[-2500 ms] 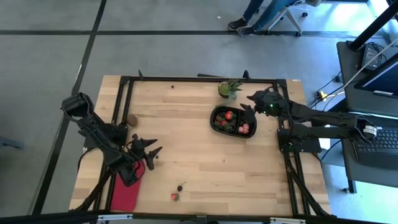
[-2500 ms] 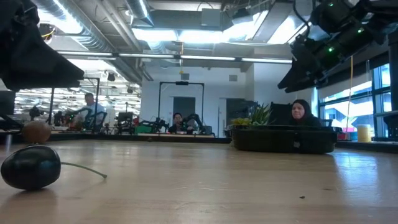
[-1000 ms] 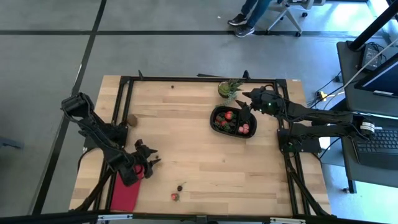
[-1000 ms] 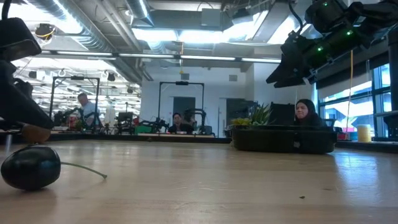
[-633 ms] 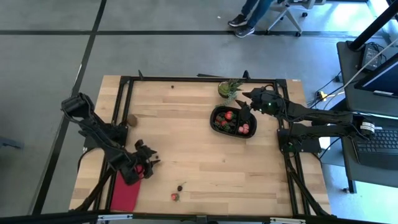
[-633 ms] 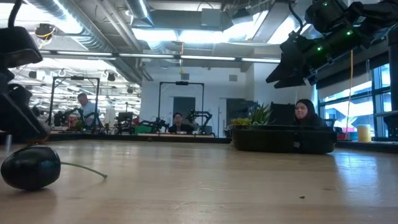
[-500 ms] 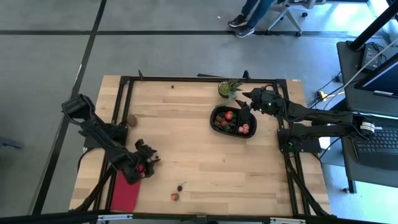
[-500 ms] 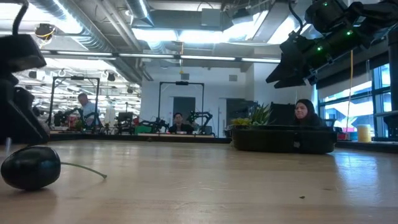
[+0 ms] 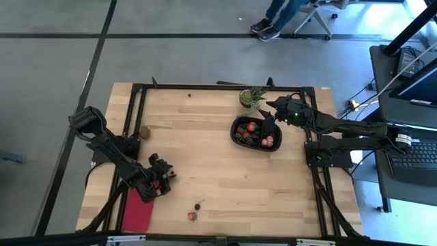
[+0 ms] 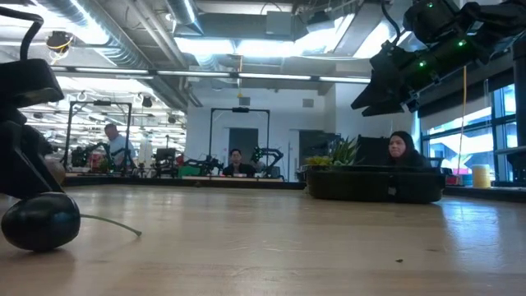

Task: Pick and placing Produce into tupperware
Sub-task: Put the blueberry into the of the black bin

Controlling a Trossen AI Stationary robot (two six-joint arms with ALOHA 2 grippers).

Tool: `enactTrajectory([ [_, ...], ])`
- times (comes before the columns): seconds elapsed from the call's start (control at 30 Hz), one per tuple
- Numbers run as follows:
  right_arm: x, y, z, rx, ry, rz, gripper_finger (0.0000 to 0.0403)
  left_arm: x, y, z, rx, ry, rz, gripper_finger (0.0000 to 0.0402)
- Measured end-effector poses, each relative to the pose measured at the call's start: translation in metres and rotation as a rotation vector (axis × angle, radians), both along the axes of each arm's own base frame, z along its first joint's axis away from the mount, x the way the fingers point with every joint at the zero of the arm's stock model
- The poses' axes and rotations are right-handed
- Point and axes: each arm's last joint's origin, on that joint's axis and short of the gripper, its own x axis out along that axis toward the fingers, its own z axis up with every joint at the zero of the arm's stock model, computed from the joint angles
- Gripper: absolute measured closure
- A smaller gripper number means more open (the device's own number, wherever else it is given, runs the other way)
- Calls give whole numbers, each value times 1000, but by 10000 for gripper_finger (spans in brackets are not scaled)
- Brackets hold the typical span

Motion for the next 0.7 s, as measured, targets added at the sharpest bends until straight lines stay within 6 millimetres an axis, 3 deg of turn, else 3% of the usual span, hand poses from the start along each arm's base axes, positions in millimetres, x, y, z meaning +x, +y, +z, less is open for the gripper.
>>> enactTrajectory([
  [0.7, 0, 0, 0, 3, -2, -2, 135, 0, 0, 0, -21, -4, 15, 192],
])
